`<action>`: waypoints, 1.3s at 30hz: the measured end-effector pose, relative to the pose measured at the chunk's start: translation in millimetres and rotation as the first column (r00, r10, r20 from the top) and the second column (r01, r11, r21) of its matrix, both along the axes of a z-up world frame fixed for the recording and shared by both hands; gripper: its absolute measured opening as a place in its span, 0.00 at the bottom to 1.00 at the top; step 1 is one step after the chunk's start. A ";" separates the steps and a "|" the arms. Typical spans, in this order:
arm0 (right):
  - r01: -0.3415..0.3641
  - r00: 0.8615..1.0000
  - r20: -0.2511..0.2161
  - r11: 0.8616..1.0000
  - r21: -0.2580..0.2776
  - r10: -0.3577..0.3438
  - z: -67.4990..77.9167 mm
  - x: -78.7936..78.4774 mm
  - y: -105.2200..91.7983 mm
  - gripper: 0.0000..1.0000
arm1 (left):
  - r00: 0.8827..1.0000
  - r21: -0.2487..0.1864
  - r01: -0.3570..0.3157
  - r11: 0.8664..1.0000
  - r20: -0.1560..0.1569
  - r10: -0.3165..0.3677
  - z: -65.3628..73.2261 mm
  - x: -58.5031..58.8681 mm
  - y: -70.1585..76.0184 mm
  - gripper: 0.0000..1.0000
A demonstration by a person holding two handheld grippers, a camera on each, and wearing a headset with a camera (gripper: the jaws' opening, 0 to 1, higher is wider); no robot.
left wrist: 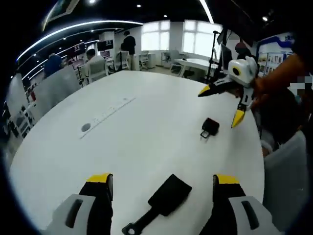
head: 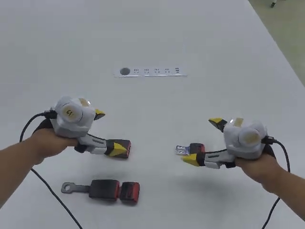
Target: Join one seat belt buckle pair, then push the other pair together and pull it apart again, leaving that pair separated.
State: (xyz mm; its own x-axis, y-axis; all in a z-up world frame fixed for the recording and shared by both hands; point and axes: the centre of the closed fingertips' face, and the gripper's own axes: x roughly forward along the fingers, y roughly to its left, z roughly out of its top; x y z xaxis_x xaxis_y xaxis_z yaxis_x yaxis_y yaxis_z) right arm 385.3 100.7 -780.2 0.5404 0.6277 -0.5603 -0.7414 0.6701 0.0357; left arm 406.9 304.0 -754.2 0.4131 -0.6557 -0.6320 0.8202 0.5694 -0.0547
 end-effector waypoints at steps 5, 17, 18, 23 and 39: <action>0.042 0.997 0.060 0.999 0.002 -0.042 19.3 -13.0 8.5 0.97 | 0.992 -0.058 -0.126 0.990 0.009 0.127 23.4 -15.3 19.4 0.95; 0.091 0.987 0.128 0.995 0.028 -0.094 44.7 -54.9 22.2 0.99 | 0.965 -0.142 -0.230 0.963 0.094 0.245 54.5 -80.1 72.1 0.99; 0.095 0.986 0.137 0.995 0.029 -0.098 46.8 -57.4 22.8 1.00 | 0.963 -0.140 -0.237 0.961 0.098 0.252 54.7 -83.3 76.1 1.00; 0.080 0.982 0.170 0.997 0.009 -0.080 53.0 -71.3 25.3 1.00 | 0.959 -0.154 -0.252 0.955 0.097 0.268 55.2 -104.2 91.3 1.00; 0.109 0.981 0.159 0.994 0.018 -0.111 49.5 -125.2 25.6 1.00 | 0.959 -0.176 -0.260 0.949 0.072 0.276 42.4 -150.8 102.0 1.00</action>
State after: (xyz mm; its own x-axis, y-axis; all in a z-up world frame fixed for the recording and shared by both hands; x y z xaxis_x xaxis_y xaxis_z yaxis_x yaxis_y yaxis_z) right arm 260.1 126.3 -730.7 0.6884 0.5644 -0.4555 -0.6599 0.7481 -0.0704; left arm 256.0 406.0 -711.7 0.6401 -0.6036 -0.4754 0.6445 0.7586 -0.0953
